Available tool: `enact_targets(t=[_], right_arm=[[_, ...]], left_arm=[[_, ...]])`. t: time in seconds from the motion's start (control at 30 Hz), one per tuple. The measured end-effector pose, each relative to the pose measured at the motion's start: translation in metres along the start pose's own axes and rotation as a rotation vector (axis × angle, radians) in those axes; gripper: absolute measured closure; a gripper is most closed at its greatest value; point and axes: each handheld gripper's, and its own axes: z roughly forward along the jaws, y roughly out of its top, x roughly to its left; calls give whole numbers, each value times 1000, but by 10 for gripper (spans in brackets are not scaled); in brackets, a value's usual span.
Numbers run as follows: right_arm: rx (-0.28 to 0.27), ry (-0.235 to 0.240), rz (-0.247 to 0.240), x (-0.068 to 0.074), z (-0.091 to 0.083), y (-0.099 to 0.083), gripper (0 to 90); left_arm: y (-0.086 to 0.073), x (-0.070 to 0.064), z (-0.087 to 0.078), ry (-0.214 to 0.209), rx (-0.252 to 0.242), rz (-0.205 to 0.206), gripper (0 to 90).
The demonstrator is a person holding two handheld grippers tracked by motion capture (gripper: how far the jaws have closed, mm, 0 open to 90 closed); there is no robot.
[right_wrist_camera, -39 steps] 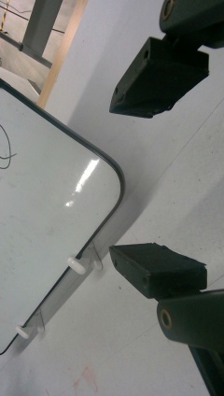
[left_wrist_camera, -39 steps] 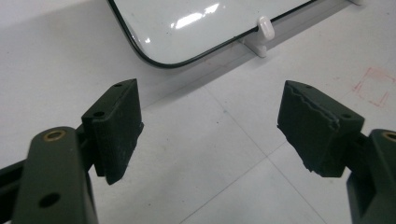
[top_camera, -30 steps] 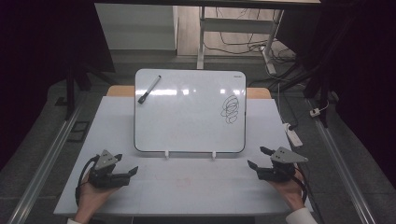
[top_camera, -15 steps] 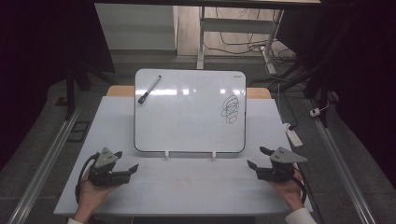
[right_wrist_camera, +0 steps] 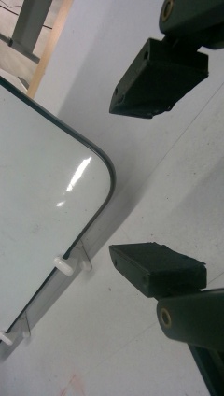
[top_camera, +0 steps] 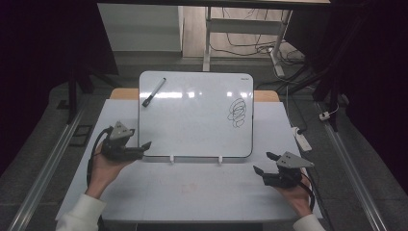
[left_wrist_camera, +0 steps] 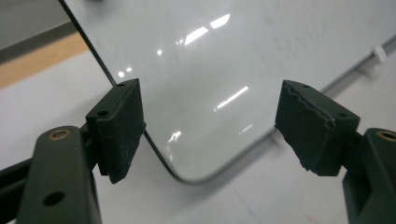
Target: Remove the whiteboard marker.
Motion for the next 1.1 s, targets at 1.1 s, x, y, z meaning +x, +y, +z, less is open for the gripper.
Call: enact_targets(t=[1.1], right_arm=[[30, 23, 18, 2, 7, -4, 273]], left_arm=[[126, 48, 76, 186, 0, 100, 483]])
